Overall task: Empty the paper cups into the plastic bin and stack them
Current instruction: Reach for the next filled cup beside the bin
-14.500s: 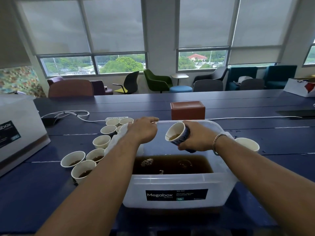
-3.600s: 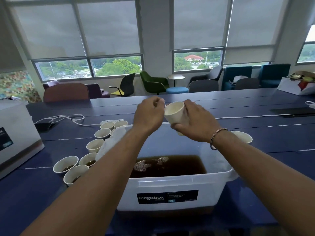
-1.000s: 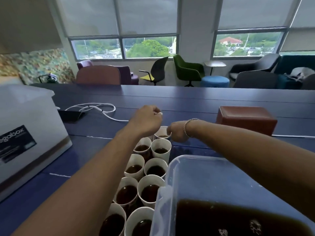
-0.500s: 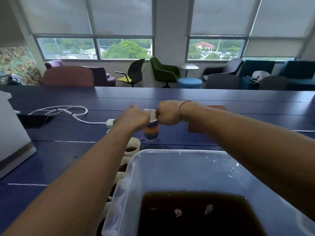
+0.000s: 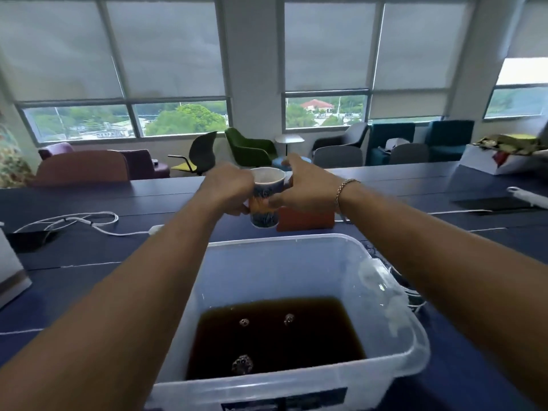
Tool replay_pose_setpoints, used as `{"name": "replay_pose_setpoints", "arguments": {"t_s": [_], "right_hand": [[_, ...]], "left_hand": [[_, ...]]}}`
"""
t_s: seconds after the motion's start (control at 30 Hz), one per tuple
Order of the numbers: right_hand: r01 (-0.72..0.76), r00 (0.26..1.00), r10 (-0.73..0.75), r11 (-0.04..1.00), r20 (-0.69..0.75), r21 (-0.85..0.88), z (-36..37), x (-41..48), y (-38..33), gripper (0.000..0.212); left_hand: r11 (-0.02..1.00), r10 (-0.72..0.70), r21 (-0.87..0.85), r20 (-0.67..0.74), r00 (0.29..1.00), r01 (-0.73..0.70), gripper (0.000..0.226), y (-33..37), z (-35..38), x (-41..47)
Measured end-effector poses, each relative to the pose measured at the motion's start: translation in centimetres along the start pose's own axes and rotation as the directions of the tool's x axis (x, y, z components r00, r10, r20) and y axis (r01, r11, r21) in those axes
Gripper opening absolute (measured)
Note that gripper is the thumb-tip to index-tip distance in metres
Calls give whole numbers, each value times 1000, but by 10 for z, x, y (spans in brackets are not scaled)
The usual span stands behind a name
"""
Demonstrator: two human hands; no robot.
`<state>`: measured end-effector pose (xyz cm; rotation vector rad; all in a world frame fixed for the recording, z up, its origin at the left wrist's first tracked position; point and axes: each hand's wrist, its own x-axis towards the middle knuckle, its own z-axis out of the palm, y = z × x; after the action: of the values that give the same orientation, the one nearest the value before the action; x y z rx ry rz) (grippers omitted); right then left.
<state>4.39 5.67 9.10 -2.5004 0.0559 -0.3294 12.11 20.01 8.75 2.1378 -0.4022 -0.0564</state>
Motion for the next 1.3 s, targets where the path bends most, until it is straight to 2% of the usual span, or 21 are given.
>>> {"name": "replay_pose_setpoints", "arguments": {"t_s": [0.1,0.17,0.33,0.4,0.5,0.6,0.67,0.8,0.93,1.0,1.07,1.3], "right_hand": [[-63,998,64,944,8,325,13,-25,14,67],[-76,997,65,881,40,467,21,-42,18,57],[-67,998,65,748,27,661,38,-68,26,47],[-62,997,76,740,9,669,43,-73,32,48],[-81,995,102,775,3,627,45,-77,39,57],[-98,994,102,803,26,588,46,-80,43,62],[-90,996,83,841,36,533,49,-83,46,64],[-89,996,76,923,50,376,55,-82,51,68],[-81,995,66,972,73,219,57,-85,51,70],[-69,995,63,995,78,78,56,-90,47,65],[-60,994,63,998,90,-35,54,-94,44,60],[-9,989,48,964,143,-266,57,-97,42,50]], "left_hand": [[997,10,-72,15,1000,-9,23,10,9,-25],[995,15,-103,50,999,-10,18,13,12,-43],[996,51,-76,111,992,-43,23,5,16,-71],[996,74,-56,124,990,-68,29,-2,18,-75],[996,90,-20,30,996,-89,39,-23,23,-75],[976,134,178,-58,989,-121,35,-53,28,-72],[958,123,266,-36,992,-109,28,-69,28,-68],[925,93,366,31,995,-98,35,-81,23,-64],[908,84,404,74,994,-107,38,-85,21,-68],[909,87,401,84,993,-113,37,-85,21,-70],[913,89,389,95,991,-120,37,-85,21,-69],[898,85,425,86,993,-114,38,-88,24,-70]]}}
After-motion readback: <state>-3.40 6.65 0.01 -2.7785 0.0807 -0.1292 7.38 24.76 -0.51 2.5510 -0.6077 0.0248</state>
